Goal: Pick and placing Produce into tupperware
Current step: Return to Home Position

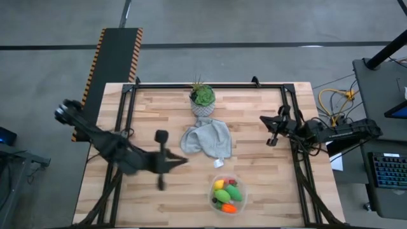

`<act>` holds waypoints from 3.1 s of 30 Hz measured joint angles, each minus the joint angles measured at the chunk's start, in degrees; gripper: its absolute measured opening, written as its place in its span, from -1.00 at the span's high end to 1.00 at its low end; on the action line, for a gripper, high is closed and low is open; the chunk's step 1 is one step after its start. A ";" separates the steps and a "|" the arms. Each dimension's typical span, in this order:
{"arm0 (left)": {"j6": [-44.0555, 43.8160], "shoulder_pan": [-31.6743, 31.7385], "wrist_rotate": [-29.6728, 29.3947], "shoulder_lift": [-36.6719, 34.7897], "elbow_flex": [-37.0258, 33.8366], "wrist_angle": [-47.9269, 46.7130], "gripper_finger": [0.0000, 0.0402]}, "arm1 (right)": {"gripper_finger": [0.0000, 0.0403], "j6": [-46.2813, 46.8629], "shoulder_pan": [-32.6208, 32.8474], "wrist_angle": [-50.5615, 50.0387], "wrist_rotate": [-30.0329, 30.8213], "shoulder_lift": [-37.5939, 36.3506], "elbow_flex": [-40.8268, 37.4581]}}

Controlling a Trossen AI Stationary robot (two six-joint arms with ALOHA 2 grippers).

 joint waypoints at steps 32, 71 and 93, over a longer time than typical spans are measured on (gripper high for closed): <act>6.83 27.87 31.32 -71.67 -50.27 8.63 1.00 | 0.96 8.09 0.01 -6.61 -0.42 0.08 0.00; -3.60 28.63 30.61 -71.28 -72.79 22.73 1.00 | 0.96 6.61 0.12 -6.78 -16.62 -0.04 0.00; -4.19 28.65 30.01 -69.82 -72.90 21.72 1.00 | 0.96 13.91 -0.03 -31.79 -17.76 -12.85 -0.04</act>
